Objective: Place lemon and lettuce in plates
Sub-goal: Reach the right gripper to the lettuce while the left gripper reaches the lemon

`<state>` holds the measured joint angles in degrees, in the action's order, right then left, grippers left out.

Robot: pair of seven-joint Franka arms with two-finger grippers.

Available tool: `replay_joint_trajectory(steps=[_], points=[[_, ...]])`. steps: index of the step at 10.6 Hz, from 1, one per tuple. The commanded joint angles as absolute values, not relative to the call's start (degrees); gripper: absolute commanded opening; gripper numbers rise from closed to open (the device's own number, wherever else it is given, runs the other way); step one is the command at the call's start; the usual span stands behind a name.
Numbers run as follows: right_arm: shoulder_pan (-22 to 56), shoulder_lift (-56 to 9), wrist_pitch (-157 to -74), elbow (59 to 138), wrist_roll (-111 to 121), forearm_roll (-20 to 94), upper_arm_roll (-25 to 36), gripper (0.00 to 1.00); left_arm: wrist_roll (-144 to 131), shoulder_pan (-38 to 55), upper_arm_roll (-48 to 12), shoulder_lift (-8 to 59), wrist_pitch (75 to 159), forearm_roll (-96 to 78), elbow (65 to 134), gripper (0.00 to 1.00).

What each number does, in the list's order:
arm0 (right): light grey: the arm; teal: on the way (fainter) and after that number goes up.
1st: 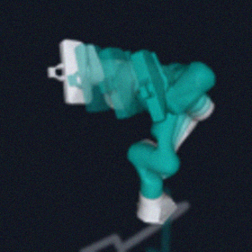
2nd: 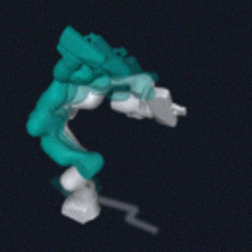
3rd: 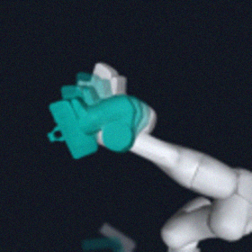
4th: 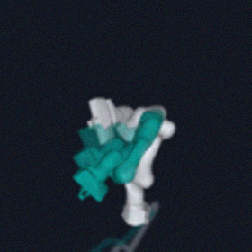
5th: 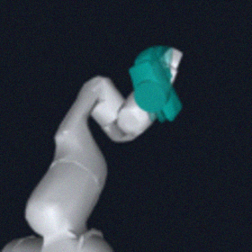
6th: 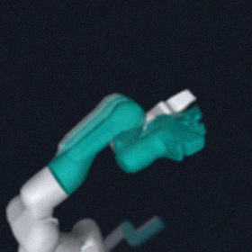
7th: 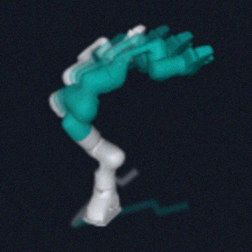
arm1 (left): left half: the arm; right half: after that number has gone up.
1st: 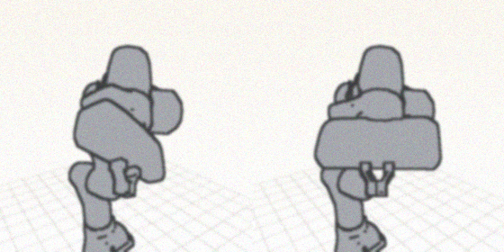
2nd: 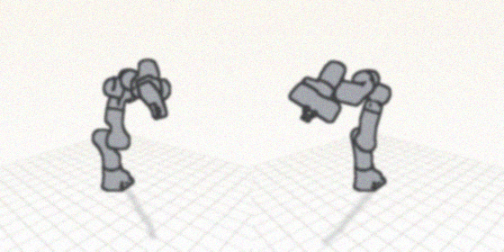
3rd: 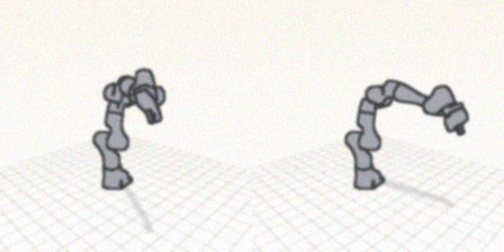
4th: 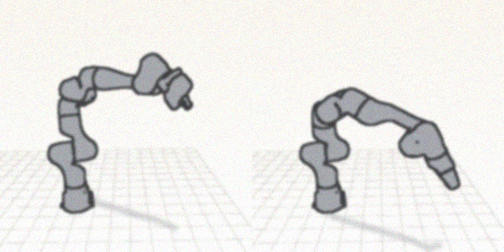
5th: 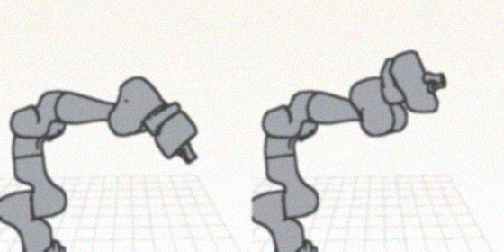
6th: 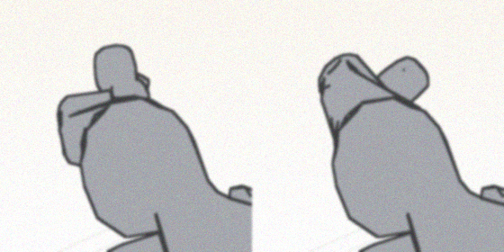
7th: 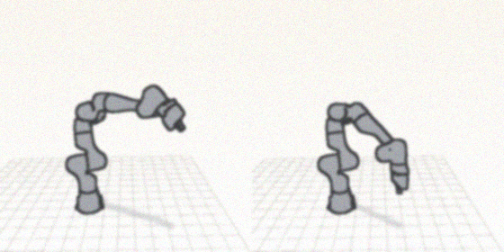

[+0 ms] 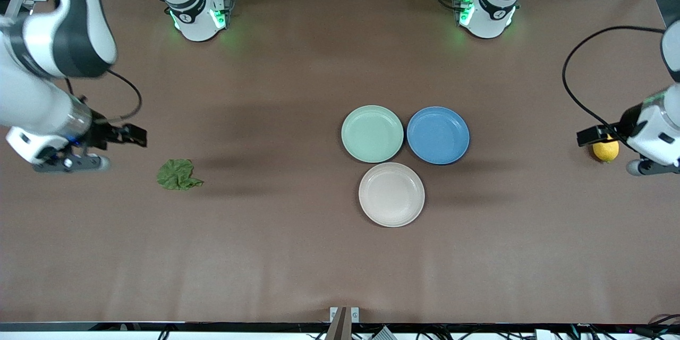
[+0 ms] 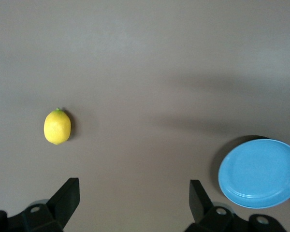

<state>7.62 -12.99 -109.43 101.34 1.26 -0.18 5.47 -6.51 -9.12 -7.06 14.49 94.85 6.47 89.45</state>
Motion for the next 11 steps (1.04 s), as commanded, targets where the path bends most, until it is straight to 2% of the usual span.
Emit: replay_joint_trajectory(steps=[1,3,5,7,8,9,11], points=[[6.7,-20.9,-118.0,102.8,0.6,-0.2,5.4,1.0,-6.1,-11.4,-7.4,14.2,98.8,7.6,95.4,1.0],[6.9,-24.1,-127.8,108.7,1.1,-0.1,5.4,1.0,-2.2,-16.1,-7.8,12.0,109.0,7.6,104.5,1.0],[6.9,-26.6,-139.7,115.6,1.0,-0.1,5.3,1.0,3.0,-18.7,-7.9,11.3,113.4,10.4,109.4,1.0],[6.9,-27.5,-140.4,115.9,0.6,-0.1,5.3,0.99,4.2,-19.2,-7.9,11.2,116.3,12.5,113.2,1.0],[5.9,-29.2,-141.4,115.8,0.8,-0.1,5.3,0.93,4.9,-19.5,-7.9,11.0,118.2,14.3,115.0,1.0],[5.7,-30.4,-142.5,115.8,0.8,0.0,5.1,0.83,5.5,-20.4,-7.9,10.9,120.5,16.3,116.8,1.0],[6.0,-30.9,-142.7,115.8,0.9,1.0,5.1,0.54,11.6,-24.0,-7.9,11.7,124.9,18.5,118.8,1.0]])
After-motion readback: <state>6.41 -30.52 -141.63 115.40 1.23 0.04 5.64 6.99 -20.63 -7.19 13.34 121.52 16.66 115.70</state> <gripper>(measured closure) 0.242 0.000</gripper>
